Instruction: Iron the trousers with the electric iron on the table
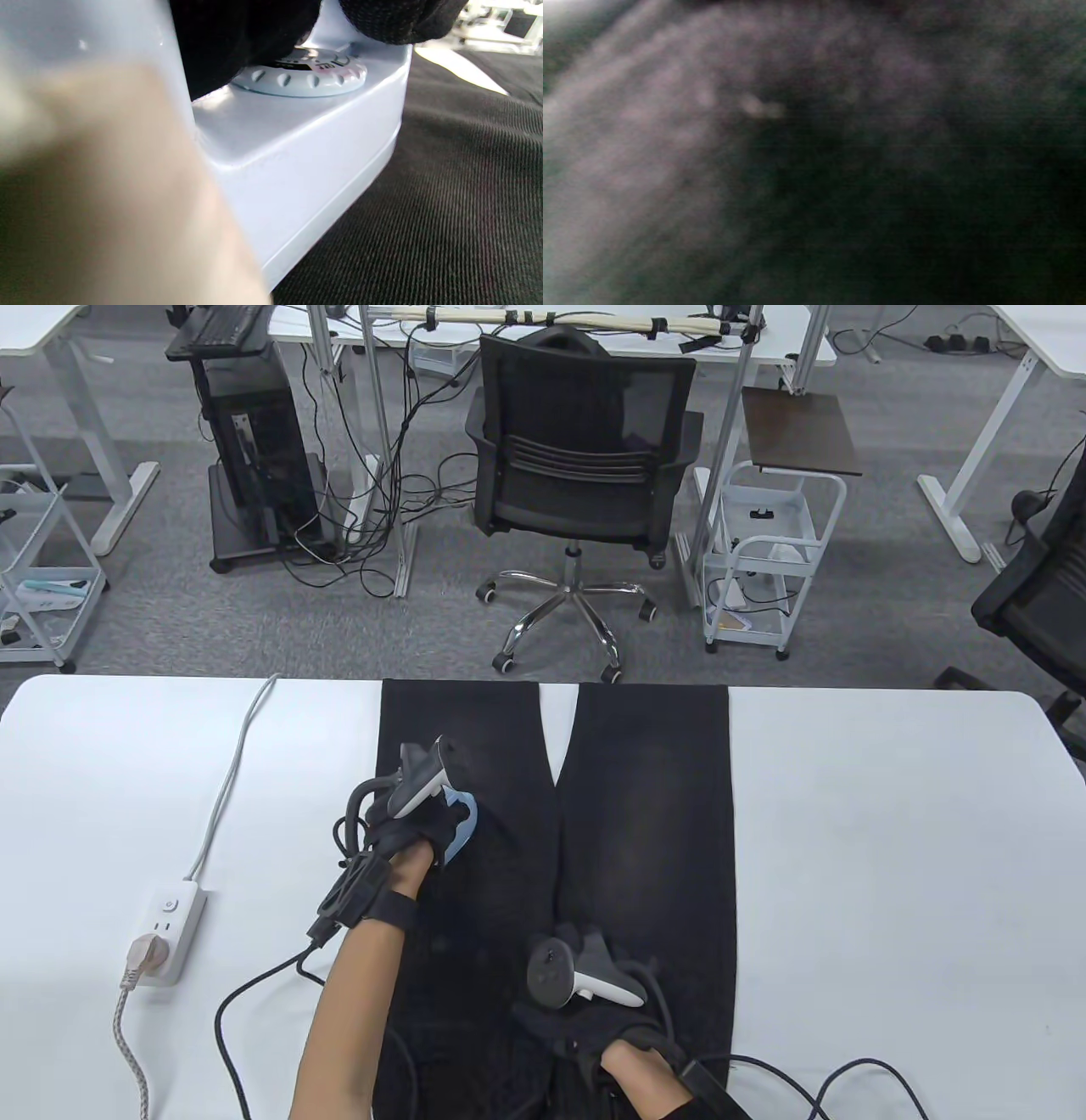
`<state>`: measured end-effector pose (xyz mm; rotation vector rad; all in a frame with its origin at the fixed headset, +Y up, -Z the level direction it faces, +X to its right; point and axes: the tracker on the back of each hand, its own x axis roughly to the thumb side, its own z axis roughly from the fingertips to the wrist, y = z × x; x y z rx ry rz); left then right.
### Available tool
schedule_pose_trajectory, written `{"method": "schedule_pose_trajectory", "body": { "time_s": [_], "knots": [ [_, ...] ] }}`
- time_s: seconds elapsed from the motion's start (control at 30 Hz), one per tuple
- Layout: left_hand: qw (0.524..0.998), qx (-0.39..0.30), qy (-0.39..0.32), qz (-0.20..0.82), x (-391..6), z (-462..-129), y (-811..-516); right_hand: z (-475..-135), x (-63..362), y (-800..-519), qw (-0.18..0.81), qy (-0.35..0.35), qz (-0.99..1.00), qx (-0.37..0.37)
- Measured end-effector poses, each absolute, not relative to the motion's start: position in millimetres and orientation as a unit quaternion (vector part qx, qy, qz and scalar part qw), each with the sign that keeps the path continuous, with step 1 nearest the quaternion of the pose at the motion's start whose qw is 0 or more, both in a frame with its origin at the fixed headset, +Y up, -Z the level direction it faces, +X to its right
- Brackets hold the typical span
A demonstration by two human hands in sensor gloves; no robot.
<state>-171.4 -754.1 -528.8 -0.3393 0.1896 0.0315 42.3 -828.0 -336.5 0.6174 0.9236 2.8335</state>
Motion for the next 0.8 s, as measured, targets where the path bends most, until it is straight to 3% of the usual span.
{"method": "schedule_pose_trajectory", "body": {
  "time_s": [0.23,0.5,0.8],
  "knots": [
    [0.980,-0.190,0.048,0.018,-163,-504,-754,-337,43,-828,0.053,0.311,0.927,0.203],
    [0.973,-0.224,-0.052,0.017,-138,-424,-754,-337,44,-828,0.053,0.308,0.928,0.201],
    [0.975,-0.199,-0.103,-0.007,-134,-341,-754,-333,44,-828,0.040,0.284,0.936,0.203]
  ]
}}
